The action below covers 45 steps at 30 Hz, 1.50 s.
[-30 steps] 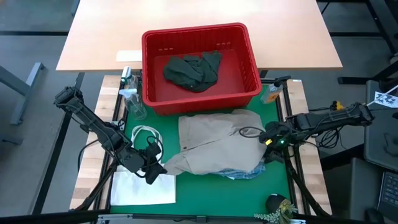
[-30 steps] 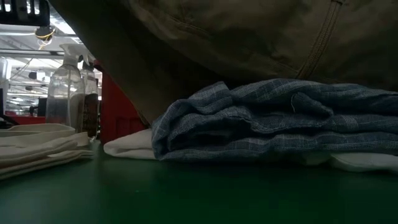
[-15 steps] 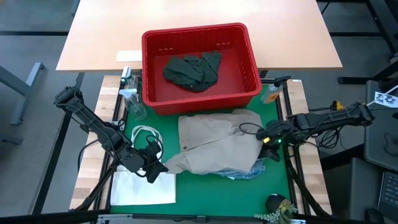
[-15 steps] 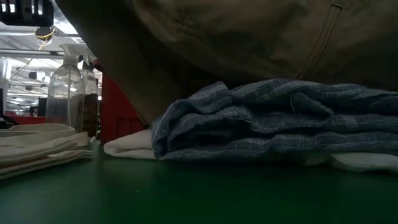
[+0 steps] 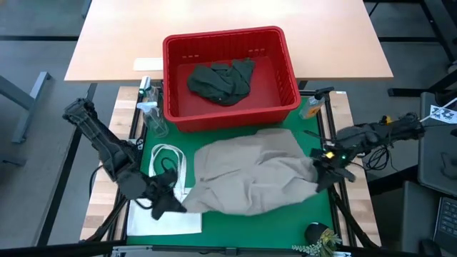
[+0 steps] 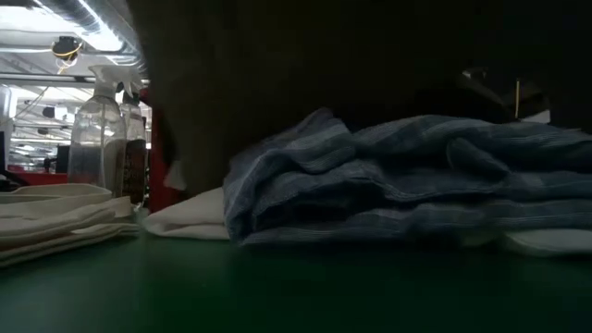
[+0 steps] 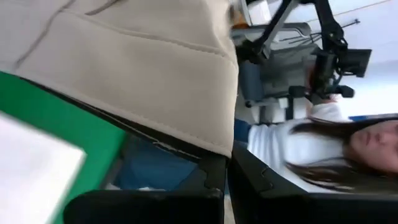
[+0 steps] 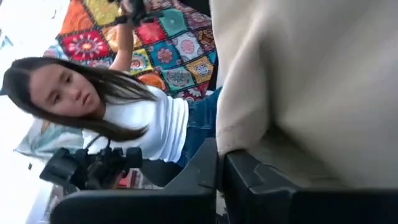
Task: Fold Laundry from Bin
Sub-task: Fold the light brown shorts
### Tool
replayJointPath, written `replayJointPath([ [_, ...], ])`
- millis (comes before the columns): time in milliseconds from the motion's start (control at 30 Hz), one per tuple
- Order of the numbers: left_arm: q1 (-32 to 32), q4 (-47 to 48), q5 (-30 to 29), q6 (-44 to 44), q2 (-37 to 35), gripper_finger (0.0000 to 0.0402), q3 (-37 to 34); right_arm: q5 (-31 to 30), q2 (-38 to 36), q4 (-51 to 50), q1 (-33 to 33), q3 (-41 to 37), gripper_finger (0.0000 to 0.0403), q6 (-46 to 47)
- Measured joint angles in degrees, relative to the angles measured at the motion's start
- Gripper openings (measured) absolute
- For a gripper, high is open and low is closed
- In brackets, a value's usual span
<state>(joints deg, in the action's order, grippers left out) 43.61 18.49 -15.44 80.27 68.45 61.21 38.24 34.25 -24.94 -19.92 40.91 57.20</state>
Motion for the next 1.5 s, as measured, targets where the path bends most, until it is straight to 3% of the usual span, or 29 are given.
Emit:
replayJointPath([
  [300,6.0,0.3,-1.5,15.9,6.1,0.0,0.1,-18.1,3.7,-0.8,-25.7,-0.8,0.0008,10.0],
  [467,6.6,0.3,-0.5,19.6,12.1,0.0007,0.1,-25.3,9.2,-0.1,-33.9,-1.2,0.0004,12.0],
  [700,6.1,-0.2,4.4,16.5,15.1,0.0002,0.1,-27.9,11.3,13.7,-35.2,-1.2,0.0007,8.3],
  [867,6.4,-3.2,4.2,14.1,15.1,0.0002,0.1,-24.0,11.2,23.8,-35.3,-1.2,0.0005,4.5],
  [967,6.5,-3.2,4.3,15.6,15.1,0.0002,0.1,-23.2,11.4,20.4,-35.3,-1.2,0.0008,4.5],
  [1233,6.1,-3.1,4.1,16.7,18.1,0.0006,0.1,-22.0,15.8,-1.0,-35.2,-1.2,0.0006,14.8],
  [1500,5.7,-2.8,3.7,21.3,24.5,0.0007,0.1,-25.2,19.5,-6.8,-35.2,-1.2,0.0015,14.4],
])
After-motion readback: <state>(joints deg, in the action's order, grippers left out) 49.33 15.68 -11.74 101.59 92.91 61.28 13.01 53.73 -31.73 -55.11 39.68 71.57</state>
